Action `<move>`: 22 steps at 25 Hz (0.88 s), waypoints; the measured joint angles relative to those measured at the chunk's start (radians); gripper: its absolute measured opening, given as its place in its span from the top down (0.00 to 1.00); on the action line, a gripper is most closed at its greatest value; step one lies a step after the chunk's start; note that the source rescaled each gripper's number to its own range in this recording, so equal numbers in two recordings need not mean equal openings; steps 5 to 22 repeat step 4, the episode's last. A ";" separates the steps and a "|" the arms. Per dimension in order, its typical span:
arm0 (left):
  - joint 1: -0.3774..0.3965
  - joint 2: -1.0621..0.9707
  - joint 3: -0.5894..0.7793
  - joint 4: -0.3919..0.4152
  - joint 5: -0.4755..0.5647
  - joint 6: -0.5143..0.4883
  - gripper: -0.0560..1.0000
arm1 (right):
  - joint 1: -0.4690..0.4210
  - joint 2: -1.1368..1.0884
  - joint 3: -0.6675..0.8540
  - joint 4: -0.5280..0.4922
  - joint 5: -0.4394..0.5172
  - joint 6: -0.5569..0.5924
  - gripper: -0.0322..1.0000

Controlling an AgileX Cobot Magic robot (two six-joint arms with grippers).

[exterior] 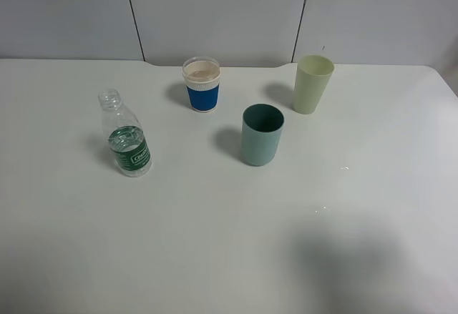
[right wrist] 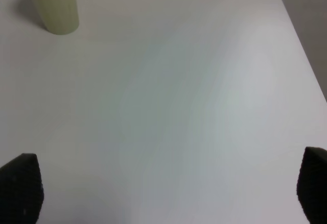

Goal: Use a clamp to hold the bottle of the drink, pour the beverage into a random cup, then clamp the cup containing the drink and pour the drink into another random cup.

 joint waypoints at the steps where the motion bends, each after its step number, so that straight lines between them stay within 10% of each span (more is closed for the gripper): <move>1: 0.000 0.000 0.000 0.000 0.000 0.000 0.00 | 0.000 0.000 0.000 0.000 0.000 0.000 0.00; 22: 0.000 0.000 0.000 0.000 0.000 0.000 0.00 | 0.000 0.000 0.000 0.000 0.000 0.000 0.00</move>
